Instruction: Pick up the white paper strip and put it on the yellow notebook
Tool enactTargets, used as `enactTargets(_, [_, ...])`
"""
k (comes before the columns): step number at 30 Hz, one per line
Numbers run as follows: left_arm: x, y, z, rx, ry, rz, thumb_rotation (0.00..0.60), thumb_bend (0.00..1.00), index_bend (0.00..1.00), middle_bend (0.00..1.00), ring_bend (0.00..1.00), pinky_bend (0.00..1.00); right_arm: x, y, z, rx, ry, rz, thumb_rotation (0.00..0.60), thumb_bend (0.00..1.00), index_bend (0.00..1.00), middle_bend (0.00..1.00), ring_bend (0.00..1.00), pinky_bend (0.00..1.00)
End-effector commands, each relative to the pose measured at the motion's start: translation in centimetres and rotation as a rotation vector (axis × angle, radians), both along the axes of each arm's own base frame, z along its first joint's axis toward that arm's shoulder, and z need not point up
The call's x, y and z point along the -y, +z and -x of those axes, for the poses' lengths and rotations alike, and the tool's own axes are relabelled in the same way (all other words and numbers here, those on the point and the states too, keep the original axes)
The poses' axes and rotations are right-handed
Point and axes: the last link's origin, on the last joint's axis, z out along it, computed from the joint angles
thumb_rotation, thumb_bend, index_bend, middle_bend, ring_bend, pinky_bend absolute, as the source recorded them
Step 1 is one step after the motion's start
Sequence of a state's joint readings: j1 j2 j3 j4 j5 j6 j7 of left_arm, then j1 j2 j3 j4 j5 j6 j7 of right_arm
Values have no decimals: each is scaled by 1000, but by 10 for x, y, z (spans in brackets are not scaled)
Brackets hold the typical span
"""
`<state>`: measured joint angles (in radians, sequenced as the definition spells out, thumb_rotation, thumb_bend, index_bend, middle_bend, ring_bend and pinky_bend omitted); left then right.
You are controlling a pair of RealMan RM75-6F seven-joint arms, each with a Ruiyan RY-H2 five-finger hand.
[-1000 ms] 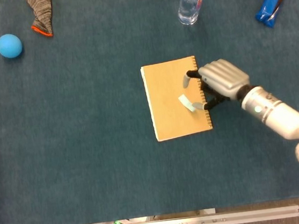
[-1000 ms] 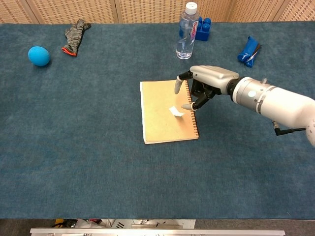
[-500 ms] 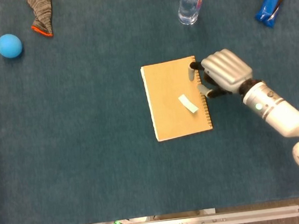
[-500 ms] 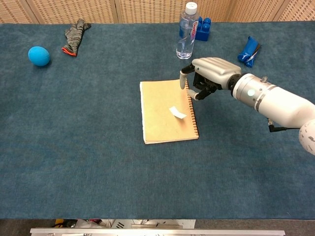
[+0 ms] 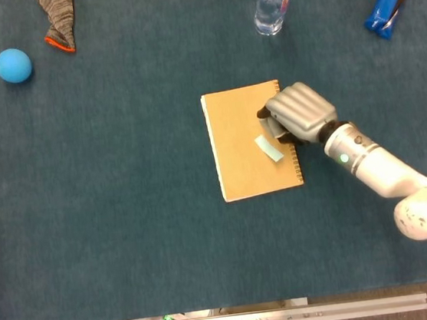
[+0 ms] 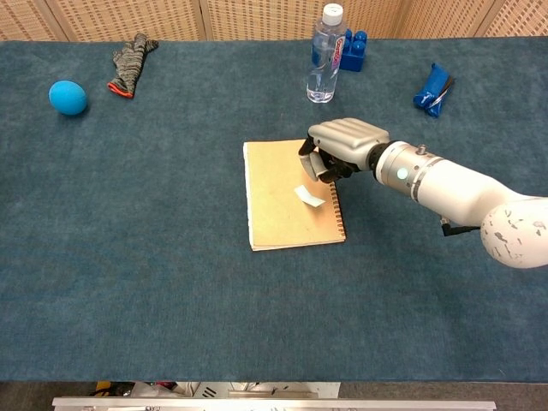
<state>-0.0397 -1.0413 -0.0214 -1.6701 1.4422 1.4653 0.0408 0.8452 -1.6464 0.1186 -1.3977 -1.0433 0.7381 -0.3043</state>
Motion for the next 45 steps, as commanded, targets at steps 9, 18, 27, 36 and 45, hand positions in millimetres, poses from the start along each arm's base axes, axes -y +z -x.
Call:
enactTargets(9, [1, -2, 2, 6, 6, 4, 600, 145, 0, 0, 0, 29, -4, -12, -3, -93, 47, -15, 600, 819, 680, 1000, 1000, 1000])
enactTargets(18, [1, -2, 2, 7, 6, 6, 600, 145, 0, 0, 0, 29, -4, -19, -5, -131, 77, 3, 600, 789, 674, 1000, 1000, 1000])
enactTargets(27, [1, -3, 2, 8, 7, 8, 600, 145, 0, 0, 0, 29, -6, -20, -6, -141, 90, 0, 600, 761, 553, 1000, 1000, 1000])
enactTargets(36, [1, -3, 2, 8, 4, 8, 600, 145, 0, 0, 0, 29, -9, -17, -9, -115, 87, -2, 600, 759, 552, 1000, 1000, 1000])
enactTargets(45, [0, -4, 1, 10, 0, 12, 600, 145, 0, 0, 0, 29, -11, -17, -5, -140, 99, -11, 600, 757, 552, 1000, 1000, 1000])
